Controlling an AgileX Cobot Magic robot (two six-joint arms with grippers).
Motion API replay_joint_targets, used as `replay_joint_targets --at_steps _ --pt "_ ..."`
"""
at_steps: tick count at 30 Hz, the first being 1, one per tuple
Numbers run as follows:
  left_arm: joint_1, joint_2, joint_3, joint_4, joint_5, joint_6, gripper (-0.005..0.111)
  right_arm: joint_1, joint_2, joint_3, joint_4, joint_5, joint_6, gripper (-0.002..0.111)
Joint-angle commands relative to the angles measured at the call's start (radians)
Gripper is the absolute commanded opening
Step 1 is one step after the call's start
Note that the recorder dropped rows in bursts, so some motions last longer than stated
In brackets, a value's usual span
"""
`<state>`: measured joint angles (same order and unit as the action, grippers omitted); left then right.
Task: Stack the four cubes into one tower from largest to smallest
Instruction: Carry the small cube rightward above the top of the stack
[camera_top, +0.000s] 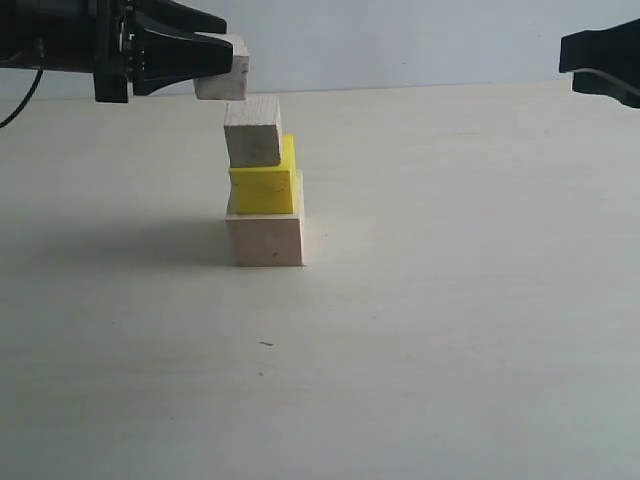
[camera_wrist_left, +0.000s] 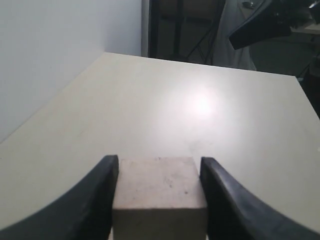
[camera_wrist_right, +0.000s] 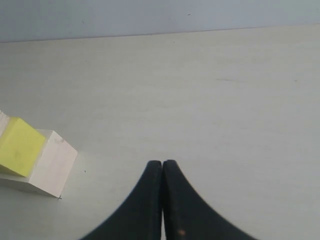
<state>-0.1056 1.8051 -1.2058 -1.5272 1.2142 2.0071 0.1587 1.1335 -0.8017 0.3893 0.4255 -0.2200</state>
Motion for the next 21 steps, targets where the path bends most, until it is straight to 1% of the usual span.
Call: replay_joint_targets --at_steps 1,8,13,21 --pt "-0.004 -0.002 -0.005 -0.021 0.007 -0.011 0.000 -0.002 -0.006 0.003 0.002 -0.010 -0.010 0.000" --pt "0.005 0.014 -0.010 -0.128 0.007 0.091 0.000 -0.002 -0.006 0.003 0.003 -0.012 -0.010 0.000" --pt "-0.001 0.067 -0.063 -0.076 0.007 0.084 0.000 -0.002 -0.006 0.003 0.003 -0.013 -0.010 0.000" --pt "-0.033 0.091 -0.107 -0.069 0.007 0.081 0.000 -0.002 -0.006 0.003 0.003 -0.013 -0.010 0.000"
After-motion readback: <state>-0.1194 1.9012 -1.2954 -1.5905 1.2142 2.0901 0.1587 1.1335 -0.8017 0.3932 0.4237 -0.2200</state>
